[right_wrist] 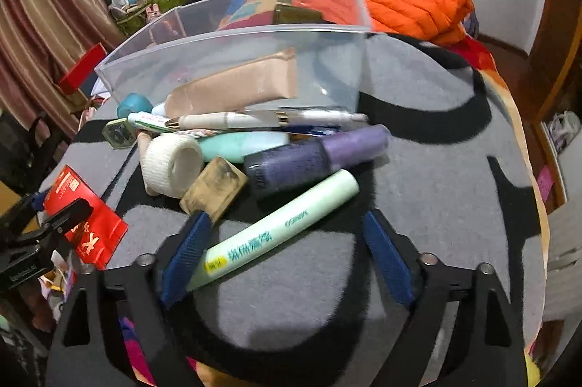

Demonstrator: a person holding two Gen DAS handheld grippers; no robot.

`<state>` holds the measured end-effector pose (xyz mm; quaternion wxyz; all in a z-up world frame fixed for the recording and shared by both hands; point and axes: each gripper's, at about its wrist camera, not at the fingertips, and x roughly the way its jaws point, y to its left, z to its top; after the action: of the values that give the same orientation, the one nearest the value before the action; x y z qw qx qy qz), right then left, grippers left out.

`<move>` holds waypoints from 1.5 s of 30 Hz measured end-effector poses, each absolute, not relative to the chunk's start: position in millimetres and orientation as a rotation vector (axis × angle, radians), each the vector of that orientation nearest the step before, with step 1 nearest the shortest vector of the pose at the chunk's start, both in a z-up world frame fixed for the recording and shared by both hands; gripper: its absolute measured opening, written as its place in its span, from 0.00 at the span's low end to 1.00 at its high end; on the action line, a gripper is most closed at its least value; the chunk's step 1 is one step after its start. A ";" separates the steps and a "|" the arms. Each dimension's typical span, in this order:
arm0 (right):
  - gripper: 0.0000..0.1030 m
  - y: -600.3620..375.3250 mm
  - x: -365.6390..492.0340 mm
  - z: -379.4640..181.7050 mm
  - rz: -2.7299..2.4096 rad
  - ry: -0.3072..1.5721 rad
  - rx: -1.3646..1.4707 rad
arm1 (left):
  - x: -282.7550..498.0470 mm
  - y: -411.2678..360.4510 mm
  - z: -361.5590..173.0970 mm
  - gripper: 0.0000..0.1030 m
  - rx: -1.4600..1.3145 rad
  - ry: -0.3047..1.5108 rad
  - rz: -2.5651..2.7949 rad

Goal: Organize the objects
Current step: 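Grasp the red gift box with the left gripper while the right grasps the white tube, then drop the red box and white tube into the clear box with both grippers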

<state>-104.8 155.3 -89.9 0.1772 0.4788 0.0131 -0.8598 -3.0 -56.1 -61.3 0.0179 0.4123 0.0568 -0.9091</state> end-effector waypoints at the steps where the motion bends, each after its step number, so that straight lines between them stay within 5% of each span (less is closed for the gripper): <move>1: 0.54 156.6 -104.3 -89.5 -2.452 0.065 1.359 | -2.1 -55.0 -61.0 0.68 1.274 0.173 -2.826; 11: 0.14 177.9 -88.9 -82.2 -2.481 0.042 1.346 | 16.0 -60.7 -52.0 0.46 1.196 0.245 -2.855; 24: 0.14 196.7 -81.7 -49.4 -2.548 -0.053 1.210 | 18.1 -44.5 5.0 0.29 0.998 0.160 -2.984; 35: 0.14 179.2 -88.9 -8.3 -2.566 -0.041 1.031 | 3.5 -19.9 42.4 0.28 0.873 0.067 -3.079; 45: 0.14 155.0 -122.6 17.9 -2.539 -0.015 0.933 | -32.6 -43.5 65.0 0.28 0.796 0.193 -3.058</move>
<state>-122.6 155.0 17.9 0.2165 0.3367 -0.0055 -0.9164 -32.6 -43.5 65.0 -0.0123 0.2514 0.0609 -0.9659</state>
